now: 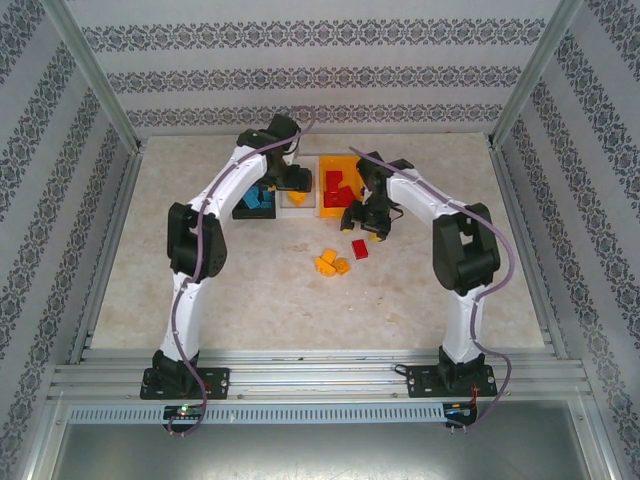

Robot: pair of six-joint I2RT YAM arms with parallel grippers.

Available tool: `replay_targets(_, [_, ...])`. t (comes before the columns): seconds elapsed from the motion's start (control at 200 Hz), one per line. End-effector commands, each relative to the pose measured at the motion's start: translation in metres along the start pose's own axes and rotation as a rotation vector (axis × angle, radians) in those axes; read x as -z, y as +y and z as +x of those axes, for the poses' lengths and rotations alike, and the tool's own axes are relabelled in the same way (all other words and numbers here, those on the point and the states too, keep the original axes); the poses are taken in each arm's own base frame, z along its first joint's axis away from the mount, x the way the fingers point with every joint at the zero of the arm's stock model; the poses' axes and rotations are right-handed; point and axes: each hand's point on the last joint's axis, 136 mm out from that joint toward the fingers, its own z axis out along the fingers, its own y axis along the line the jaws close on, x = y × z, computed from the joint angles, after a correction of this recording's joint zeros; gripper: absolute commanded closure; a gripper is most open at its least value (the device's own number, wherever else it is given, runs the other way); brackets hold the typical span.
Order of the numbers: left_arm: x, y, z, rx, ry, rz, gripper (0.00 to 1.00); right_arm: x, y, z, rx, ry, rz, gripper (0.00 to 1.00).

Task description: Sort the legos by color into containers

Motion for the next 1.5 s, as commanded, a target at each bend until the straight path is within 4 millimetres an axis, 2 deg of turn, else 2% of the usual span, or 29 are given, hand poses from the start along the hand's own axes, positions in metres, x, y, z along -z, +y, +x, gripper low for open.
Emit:
replay_targets(0.0, [0.047,0.003,-0.005,0.017,-0.078,0.036,0.17,-0.003,-0.016,0.004,0.077,0.033,0.147,0.34])
replay_targets(0.105, [0.064,0.006,0.007,0.014,-0.087,0.047,0.17,-0.008,-0.027,0.002,0.077,0.05,0.238,0.35])
replay_targets(0.27, [0.086,0.018,0.035,0.004,-0.091,0.032,0.16,-0.016,-0.027,0.006,0.113,0.058,0.289,0.36])
replay_targets(0.525, [0.093,0.031,0.078,0.025,-0.061,0.032,0.16,-0.039,-0.023,0.014,0.08,0.08,0.251,0.41])
replay_targets(0.744, [0.097,0.032,0.094,0.033,-0.055,0.045,0.15,-0.053,-0.03,0.017,0.065,0.105,0.272,0.49])
replay_targets(0.884, [0.097,0.032,0.104,0.041,-0.045,0.061,0.15,-0.053,-0.03,0.018,0.05,0.096,0.263,0.58])
replay_targets(1.009, [0.094,0.028,0.118,0.04,-0.025,0.086,0.15,-0.044,-0.027,0.017,0.044,0.082,0.257,0.62])
replay_targets(1.144, [0.088,0.026,0.135,0.041,-0.004,0.098,0.15,-0.021,-0.017,0.014,0.041,0.038,0.226,0.64])
replay_targets(1.329, [0.07,0.003,0.161,0.004,0.045,0.137,0.15,0.013,0.008,0.0,0.009,-0.021,0.119,0.64])
replay_targets(1.494, [0.057,-0.019,0.172,0.022,0.083,0.213,0.13,0.039,0.04,-0.019,-0.05,-0.067,-0.029,0.64])
